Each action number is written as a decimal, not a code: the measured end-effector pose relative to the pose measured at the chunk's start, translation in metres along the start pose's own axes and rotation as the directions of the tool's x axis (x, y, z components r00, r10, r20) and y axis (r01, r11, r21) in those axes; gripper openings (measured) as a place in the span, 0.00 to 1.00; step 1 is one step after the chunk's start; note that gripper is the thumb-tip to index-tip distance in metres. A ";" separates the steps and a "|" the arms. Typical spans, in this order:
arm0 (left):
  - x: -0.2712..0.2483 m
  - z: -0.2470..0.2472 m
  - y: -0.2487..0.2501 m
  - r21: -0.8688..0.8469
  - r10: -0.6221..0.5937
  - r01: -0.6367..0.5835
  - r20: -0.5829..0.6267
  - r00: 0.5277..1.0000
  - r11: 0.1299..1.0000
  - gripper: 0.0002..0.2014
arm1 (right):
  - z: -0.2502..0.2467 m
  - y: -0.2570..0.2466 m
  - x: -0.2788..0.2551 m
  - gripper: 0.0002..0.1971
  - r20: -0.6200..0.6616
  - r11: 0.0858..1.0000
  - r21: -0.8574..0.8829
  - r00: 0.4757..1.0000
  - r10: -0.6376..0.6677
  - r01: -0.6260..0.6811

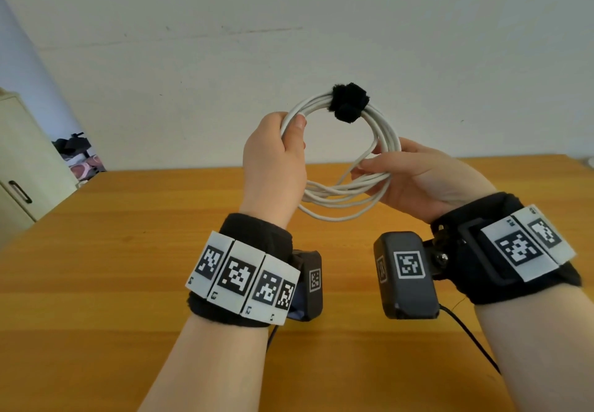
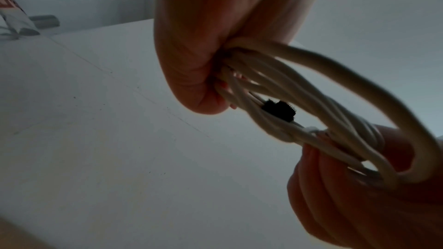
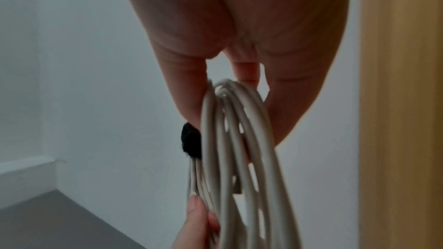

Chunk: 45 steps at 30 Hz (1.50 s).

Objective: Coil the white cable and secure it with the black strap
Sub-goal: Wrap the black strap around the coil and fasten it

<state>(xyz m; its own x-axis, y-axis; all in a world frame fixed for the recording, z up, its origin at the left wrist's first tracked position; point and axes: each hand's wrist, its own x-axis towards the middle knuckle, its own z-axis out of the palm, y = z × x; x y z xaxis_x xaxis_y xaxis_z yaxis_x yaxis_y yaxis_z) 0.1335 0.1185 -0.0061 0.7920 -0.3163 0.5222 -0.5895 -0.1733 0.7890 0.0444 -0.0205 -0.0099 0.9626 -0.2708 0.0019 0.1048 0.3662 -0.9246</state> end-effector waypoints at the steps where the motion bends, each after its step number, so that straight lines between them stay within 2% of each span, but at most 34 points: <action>1: 0.000 0.000 0.000 0.001 0.004 -0.004 0.000 1.000 1.000 0.14 | -0.001 0.001 0.001 0.13 0.021 0.999 0.028 1.000 0.015 -0.015; 4: 0.000 0.001 -0.003 0.018 0.015 -0.016 0.004 1.000 1.000 0.13 | -0.004 0.001 0.002 0.09 0.012 0.995 0.071 0.998 0.069 -0.070; 6: 0.001 0.000 -0.005 0.030 0.015 -0.015 0.005 1.000 0.999 0.13 | -0.007 -0.001 0.001 0.07 -0.049 0.997 -0.017 0.996 0.074 -0.074; 9: 0.001 0.000 -0.007 0.054 0.023 -0.023 0.000 1.000 0.998 0.12 | -0.009 -0.002 0.000 0.08 -0.072 0.992 -0.102 0.996 0.061 -0.068; 14: 0.002 -0.001 -0.006 0.044 0.016 -0.016 0.000 1.000 0.999 0.10 | -0.011 -0.001 -0.003 0.10 -0.051 0.992 -0.055 0.993 0.109 -0.112; 17: 0.003 -0.002 -0.007 -0.065 -0.078 0.080 0.027 0.997 0.995 0.13 | -0.011 -0.002 -0.003 0.18 -0.022 0.994 0.065 0.996 0.092 -0.090; 19: 0.003 -0.003 -0.006 -0.196 -0.167 0.180 0.081 0.983 0.964 0.14 | -0.011 -0.003 -0.003 0.22 -0.035 0.995 0.077 0.997 0.061 -0.059; 21: 0.003 -0.006 -0.004 -0.333 -0.257 0.295 0.153 0.954 0.896 0.13 | -0.011 -0.003 -0.003 0.21 -0.055 0.997 0.077 0.998 0.036 -0.032; 24: 0.002 -0.012 -0.001 -0.464 -0.352 0.449 0.283 0.892 0.764 0.14 | -0.009 -0.004 -0.003 0.14 -0.108 0.998 0.067 0.994 0.013 -0.005; 25: 0.003 -0.013 -0.001 -0.463 -0.366 0.475 0.309 0.878 0.749 0.14 | -0.008 -0.004 -0.003 0.13 -0.132 0.998 0.066 0.991 0.000 0.009; 27: 0.003 -0.015 -0.002 -0.404 -0.371 0.488 0.334 0.866 0.774 0.14 | -0.007 -0.004 -0.003 0.12 -0.184 0.997 0.061 0.982 -0.028 0.040; 32: 0.002 -0.021 -0.004 -0.335 -0.355 0.459 0.327 0.876 0.823 0.08 | -0.001 -0.002 -0.006 0.08 -0.287 0.992 0.076 0.955 -0.078 0.104; 35: -0.001 -0.021 -0.006 -0.245 -0.346 0.419 0.289 0.892 0.874 0.09 | 0.008 -0.002 -0.010 0.06 -0.364 0.988 0.091 0.928 -0.083 0.124; 39: -0.008 -0.026 -0.004 -0.167 -0.363 0.434 0.337 0.869 0.885 0.10 | 0.013 -0.006 -0.018 0.08 -0.423 0.994 -0.024 0.900 -0.106 0.106; 43: -0.006 -0.034 0.002 -0.090 -0.360 0.416 0.360 0.861 0.905 0.09 | 0.010 -0.009 -0.024 0.09 -0.399 0.992 -0.121 0.914 -0.079 0.033; 45: -0.001 -0.037 0.005 -0.081 -0.387 0.450 0.388 0.836 0.889 0.07 | 0.010 -0.009 -0.025 0.09 -0.393 0.986 -0.167 0.918 -0.048 -0.020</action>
<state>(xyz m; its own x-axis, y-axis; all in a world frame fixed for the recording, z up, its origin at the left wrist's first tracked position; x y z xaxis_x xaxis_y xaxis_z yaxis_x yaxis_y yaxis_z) 0.1354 0.1524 0.0088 0.8291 -0.5591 0.0055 -0.1552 -0.2206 0.9629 0.0219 -0.0083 0.0024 0.7805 -0.6166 -0.1033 0.0429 0.2177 -0.9751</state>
